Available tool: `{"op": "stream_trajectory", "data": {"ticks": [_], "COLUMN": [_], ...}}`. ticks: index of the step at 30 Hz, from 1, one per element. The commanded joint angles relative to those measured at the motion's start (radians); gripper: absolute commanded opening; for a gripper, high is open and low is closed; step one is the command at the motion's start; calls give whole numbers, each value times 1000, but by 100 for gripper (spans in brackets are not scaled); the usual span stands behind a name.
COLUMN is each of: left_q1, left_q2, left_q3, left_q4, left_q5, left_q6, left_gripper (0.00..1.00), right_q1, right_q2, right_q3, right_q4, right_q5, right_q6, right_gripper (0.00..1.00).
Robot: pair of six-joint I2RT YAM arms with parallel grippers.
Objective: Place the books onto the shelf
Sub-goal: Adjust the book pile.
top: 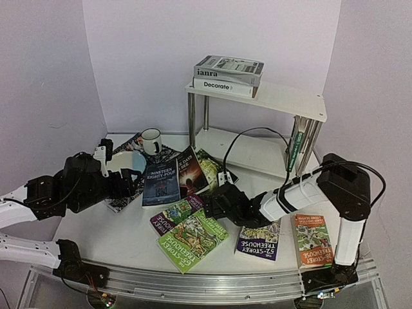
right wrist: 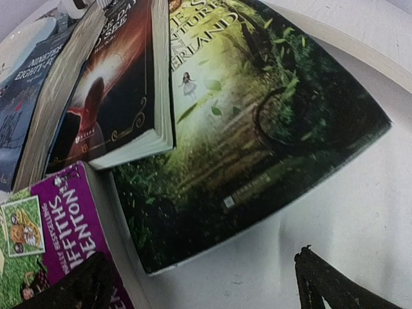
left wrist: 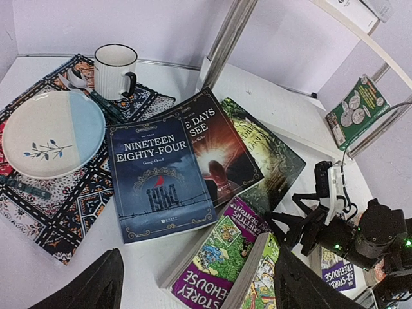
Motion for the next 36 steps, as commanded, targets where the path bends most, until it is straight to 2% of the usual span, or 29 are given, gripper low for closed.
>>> {"op": "stream_trajectory", "data": {"ticks": [1,7,11,20,31,36], "left_q1": [4,4,4,4,4,4], "left_q2": [-20,-14,-5,43,106,158], "left_q3": [59,64,67,78,70,36], "left_q4": [-49,-60,-58,-55,-22,60], "left_q5": [-60,-65,-67,-37,69,186], "left_q6": [26,32,28,8,-43,-81], "left_gripper": [81,81,81,81,81,81], "right_q1": [2,2,2,2,2,2], "right_q2": [84,134,70,-94,-343,-352], "right_q3": [82,108,51,-47,-152,-84], "right_q4": [0,-31,-7,-16,-230,-436], "right_q5": [41,60,124,118,123,-68], "right_q6": [-19,6,24,-11,34,-37], "right_gripper": [98,98,98,98,98,98]}}
